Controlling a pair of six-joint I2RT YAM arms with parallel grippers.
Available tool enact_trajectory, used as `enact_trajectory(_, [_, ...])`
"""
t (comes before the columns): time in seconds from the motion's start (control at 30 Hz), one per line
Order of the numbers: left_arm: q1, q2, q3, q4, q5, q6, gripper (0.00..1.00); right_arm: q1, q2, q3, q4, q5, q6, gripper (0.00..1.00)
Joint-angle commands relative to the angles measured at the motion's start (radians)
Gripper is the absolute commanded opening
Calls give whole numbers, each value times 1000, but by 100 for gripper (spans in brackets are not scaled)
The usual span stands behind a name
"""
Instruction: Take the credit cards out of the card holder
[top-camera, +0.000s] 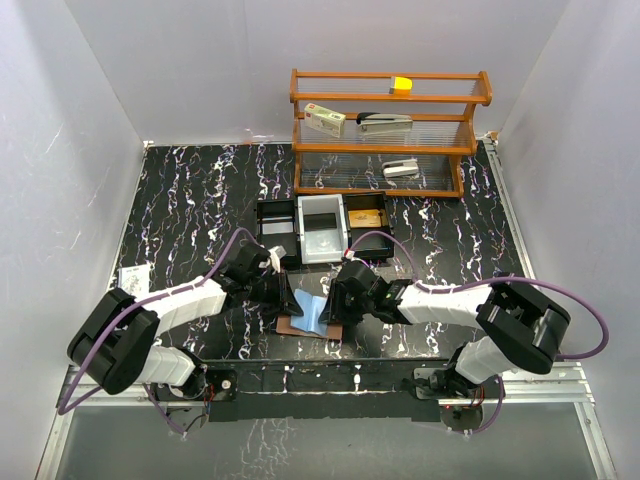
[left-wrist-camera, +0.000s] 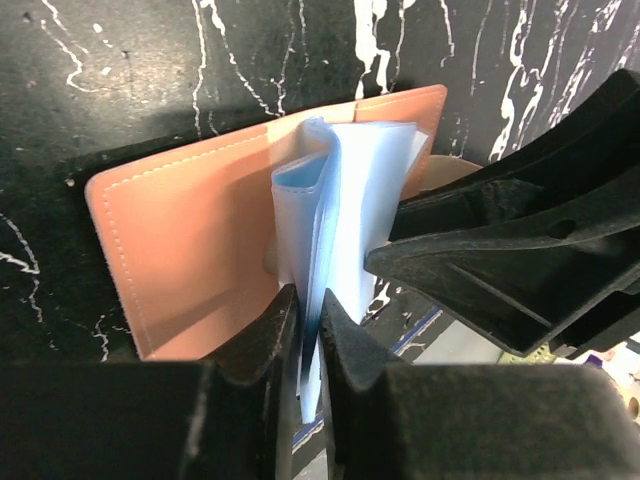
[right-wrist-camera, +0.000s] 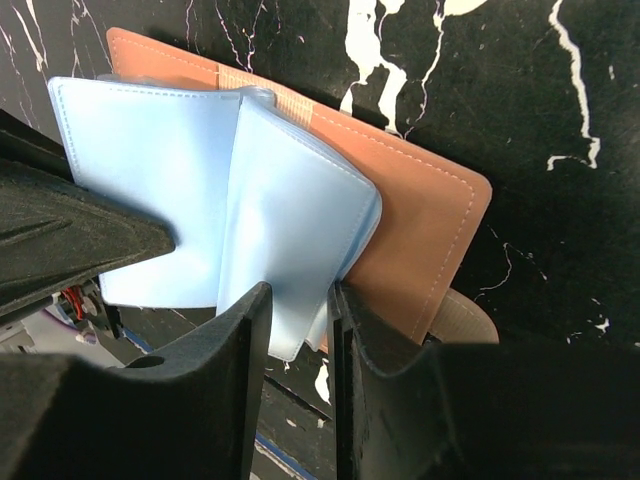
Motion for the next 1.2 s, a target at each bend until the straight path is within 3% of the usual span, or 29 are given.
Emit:
enact_trajectory(0.0, [-9, -9, 25, 30, 74, -6, 5, 6, 18, 27, -20, 45, -10, 27])
enact_trajectory(0.07, [-11, -3, 44, -14, 44, 7, 0, 6, 19, 33, -33, 53, -16, 25])
enact_trajectory(0.23, [-20, 22, 112, -255, -159, 84, 0, 6, 17, 42, -49, 65, -25, 25])
enact_trajectory(0.47, [-97, 119, 164, -344, -278, 118, 0, 6, 17, 55, -60, 72, -30, 25])
enact_trajectory(0.63, [-137, 115, 213, -397, -347, 108, 18, 6, 6, 66, -98, 101, -42, 25])
enact_trajectory(0.8, [-138, 50, 248, -460, -395, 111, 51, 4, -22, 99, -181, 169, -71, 26])
enact_trajectory(0.93, [-138, -25, 255, -500, -450, 93, 60, 1, -42, 121, -257, 243, -94, 27])
enact_trajectory(1.17, [-138, -76, 252, -547, -548, 59, 64, -3, -73, 173, -345, 308, -128, 30])
